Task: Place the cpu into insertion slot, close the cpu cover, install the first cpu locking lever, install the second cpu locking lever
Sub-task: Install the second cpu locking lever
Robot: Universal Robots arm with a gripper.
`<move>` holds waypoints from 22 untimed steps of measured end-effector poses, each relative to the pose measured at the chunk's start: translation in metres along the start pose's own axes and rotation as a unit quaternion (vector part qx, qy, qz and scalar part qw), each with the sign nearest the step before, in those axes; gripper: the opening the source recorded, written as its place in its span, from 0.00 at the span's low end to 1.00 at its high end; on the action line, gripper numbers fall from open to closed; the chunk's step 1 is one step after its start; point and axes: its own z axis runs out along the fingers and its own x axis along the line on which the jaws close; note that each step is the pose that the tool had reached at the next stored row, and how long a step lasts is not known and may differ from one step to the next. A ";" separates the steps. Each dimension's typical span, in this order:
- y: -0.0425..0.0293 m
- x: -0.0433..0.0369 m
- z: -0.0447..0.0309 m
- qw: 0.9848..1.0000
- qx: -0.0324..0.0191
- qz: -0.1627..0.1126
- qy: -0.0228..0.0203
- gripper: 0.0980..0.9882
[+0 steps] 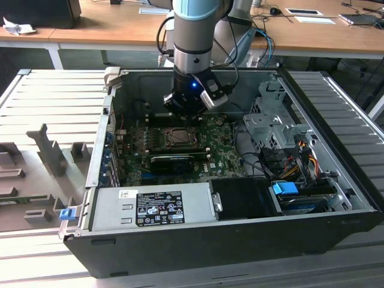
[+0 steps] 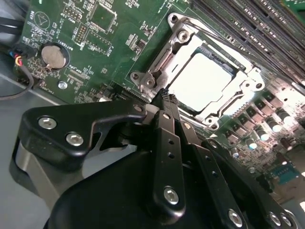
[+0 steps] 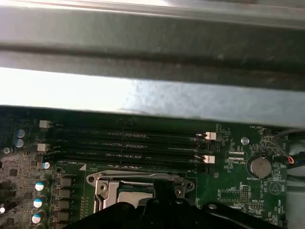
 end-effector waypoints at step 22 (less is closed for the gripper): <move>-0.0368 0.0021 -0.0248 1.000 -0.002 0.000 0.000 0.01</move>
